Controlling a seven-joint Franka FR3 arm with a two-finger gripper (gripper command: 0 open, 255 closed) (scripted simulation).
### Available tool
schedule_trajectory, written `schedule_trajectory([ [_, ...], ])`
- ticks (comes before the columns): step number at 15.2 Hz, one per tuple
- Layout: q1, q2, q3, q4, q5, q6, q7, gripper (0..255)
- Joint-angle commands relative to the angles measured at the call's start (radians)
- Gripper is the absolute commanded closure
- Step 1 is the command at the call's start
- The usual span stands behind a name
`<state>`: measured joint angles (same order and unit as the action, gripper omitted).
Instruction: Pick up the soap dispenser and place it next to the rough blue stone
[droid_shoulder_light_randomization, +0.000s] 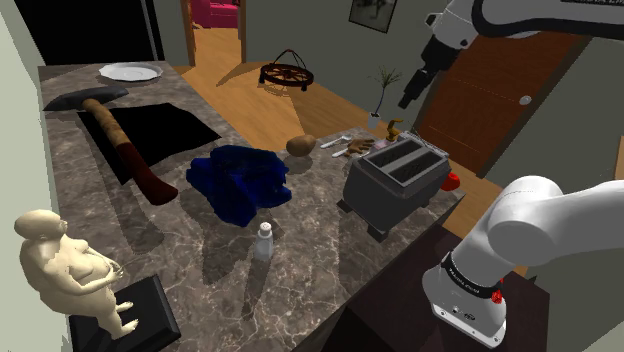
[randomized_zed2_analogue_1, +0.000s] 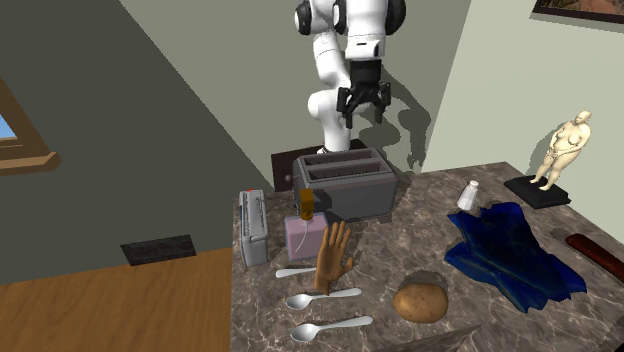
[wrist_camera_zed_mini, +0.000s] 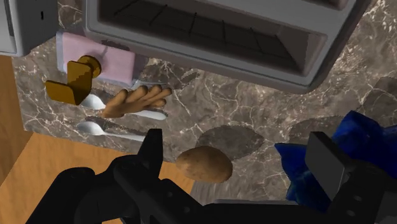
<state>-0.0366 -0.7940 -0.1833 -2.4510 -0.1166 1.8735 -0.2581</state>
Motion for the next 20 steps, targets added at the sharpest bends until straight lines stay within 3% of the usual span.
schedule_trajectory([
  [1,-0.01,0.031,-0.064,-0.015,-0.001,0.053,-0.044,0],
  [10,-0.003,0.224,-0.349,-0.011,0.067,0.24,-0.26,0],
  [14,0.042,0.348,-0.495,0.025,0.153,0.307,-0.388,0],
  [18,0.117,0.497,-0.653,0.079,0.297,0.346,-0.547,0],
  [20,0.129,0.516,-0.66,0.067,0.316,0.371,-0.56,0],
])
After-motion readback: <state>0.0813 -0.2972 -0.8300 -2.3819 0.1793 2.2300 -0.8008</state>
